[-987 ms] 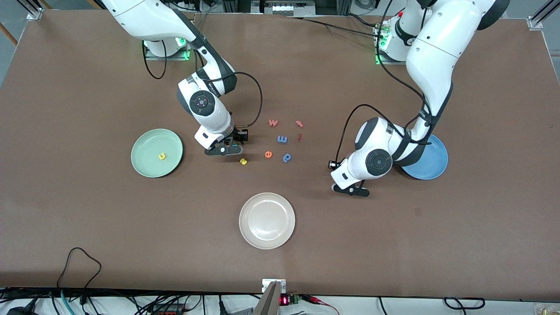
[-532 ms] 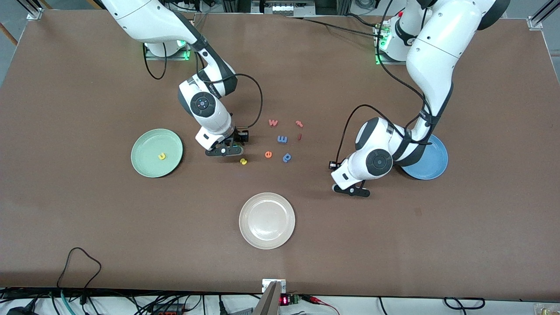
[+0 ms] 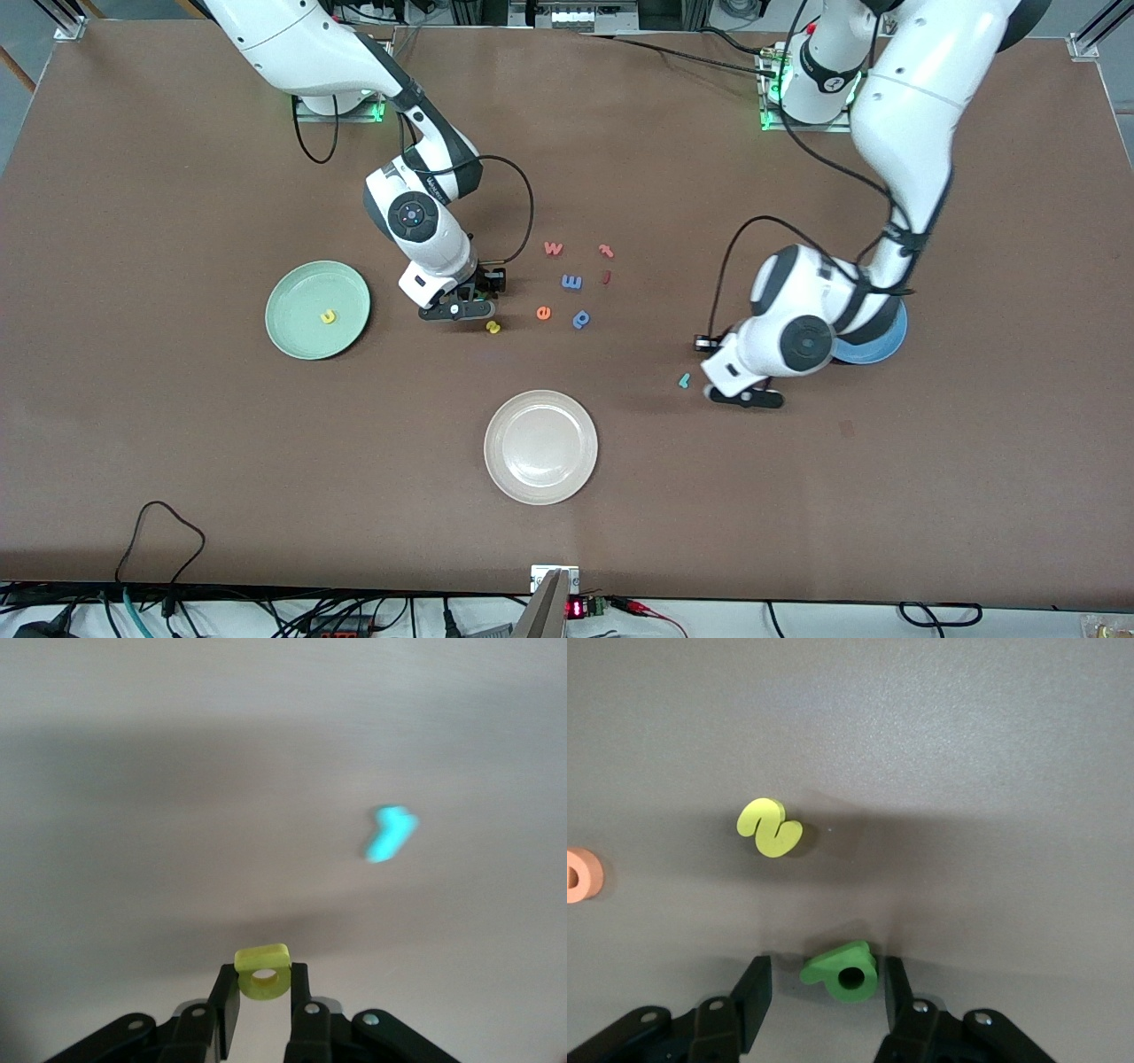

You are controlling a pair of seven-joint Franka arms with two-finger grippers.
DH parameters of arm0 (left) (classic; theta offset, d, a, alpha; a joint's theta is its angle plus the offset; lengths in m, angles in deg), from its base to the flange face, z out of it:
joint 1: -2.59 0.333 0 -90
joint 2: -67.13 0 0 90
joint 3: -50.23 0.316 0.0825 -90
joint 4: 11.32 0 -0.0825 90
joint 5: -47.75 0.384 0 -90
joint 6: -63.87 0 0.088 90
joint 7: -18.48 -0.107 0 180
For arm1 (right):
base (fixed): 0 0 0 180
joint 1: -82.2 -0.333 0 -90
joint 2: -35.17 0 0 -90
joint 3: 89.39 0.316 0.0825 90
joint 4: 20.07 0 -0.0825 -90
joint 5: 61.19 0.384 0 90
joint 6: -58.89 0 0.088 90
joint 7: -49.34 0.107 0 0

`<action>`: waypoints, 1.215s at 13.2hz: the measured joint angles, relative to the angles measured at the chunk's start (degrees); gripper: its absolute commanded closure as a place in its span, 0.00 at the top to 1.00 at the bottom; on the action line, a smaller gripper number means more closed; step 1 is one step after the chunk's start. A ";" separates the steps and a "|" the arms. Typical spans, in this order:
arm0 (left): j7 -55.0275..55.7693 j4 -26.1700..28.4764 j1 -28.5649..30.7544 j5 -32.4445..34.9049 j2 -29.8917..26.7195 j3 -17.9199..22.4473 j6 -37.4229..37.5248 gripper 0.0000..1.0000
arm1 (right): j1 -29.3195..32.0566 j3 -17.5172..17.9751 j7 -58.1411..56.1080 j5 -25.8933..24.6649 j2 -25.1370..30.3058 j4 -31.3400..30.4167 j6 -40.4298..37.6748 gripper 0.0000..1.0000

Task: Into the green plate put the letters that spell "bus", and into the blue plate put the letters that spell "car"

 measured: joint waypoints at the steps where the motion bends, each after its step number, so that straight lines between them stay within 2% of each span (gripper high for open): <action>1: -0.05 -0.11 2.95 0.07 -1.91 0.13 4.02 0.09 | 0.00 -0.06 0.00 -0.27 0.00 0.00 0.00 0.51; 3: -0.83 0.09 9.19 0.20 -4.09 0.27 9.88 0.09 | 0.00 -0.17 0.00 -0.59 0.00 0.00 -0.01 0.48; 5: -3.89 0.92 14.09 1.42 -4.14 0.31 11.82 0.09 | 0.00 -0.23 0.00 -0.67 0.03 0.00 -0.08 0.47; 11: -7.28 5.27 20.01 5.53 -2.87 0.33 11.21 0.12 | -0.14 -0.28 0.00 -1.24 0.10 -0.03 -0.37 0.41; 12: -7.42 5.40 20.52 6.22 -2.37 0.33 11.07 0.19 | -0.25 -0.27 0.00 -1.46 0.10 -0.03 -0.40 0.40; 13: -7.43 5.57 20.74 7.26 -1.90 0.32 10.66 0.45 | -0.34 -0.27 0.00 -1.55 0.13 -0.03 -0.42 0.36; 14: -7.43 5.83 20.81 7.97 -1.44 0.32 9.97 0.64 | -0.38 -0.28 0.00 -1.60 0.15 -0.03 -0.42 0.32; 15: -7.43 5.95 20.81 8.15 -1.06 0.28 9.59 0.91 | -0.42 -0.28 -0.01 -1.62 0.15 -0.03 -0.41 0.27; 16: -7.43 5.99 20.81 8.15 -0.93 0.15 9.24 1.00 | -0.44 -0.29 -0.01 -1.63 0.17 -0.03 -0.41 0.22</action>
